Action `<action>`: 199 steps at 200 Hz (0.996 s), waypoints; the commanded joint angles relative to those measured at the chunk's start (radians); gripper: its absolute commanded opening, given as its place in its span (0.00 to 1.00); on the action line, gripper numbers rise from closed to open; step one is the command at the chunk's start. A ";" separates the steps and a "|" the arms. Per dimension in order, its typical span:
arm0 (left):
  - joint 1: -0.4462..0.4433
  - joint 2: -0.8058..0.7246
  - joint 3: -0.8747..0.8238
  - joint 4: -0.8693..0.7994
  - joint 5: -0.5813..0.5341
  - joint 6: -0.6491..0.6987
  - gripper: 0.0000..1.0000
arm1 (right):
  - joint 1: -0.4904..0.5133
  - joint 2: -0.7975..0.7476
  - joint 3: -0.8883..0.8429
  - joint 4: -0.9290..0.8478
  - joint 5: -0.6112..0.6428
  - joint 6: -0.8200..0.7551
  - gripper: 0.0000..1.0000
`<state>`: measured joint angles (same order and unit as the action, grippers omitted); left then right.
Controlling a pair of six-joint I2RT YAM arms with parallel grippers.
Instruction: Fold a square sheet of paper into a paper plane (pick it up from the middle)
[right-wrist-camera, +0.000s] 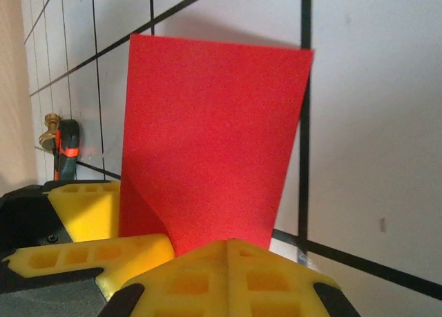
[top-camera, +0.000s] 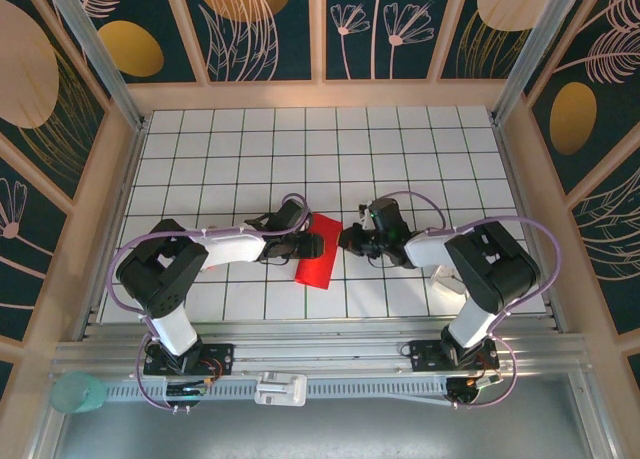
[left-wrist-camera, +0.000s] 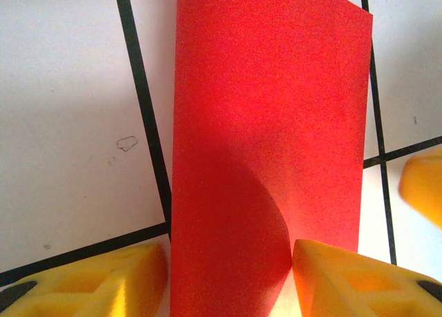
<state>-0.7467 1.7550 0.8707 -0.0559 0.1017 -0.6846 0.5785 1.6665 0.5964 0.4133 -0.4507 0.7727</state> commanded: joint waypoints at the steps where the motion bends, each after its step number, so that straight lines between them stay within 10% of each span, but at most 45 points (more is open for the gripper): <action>1: -0.011 0.128 -0.058 -0.017 0.011 -0.011 0.55 | 0.020 0.024 0.003 0.042 -0.016 0.025 0.00; 199: -0.012 0.132 -0.059 -0.019 0.003 -0.006 0.55 | 0.071 0.111 0.083 -0.100 0.034 0.013 0.00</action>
<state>-0.7475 1.7554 0.8707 -0.0559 0.0982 -0.6846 0.6395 1.7542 0.6548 0.3912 -0.4603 0.7944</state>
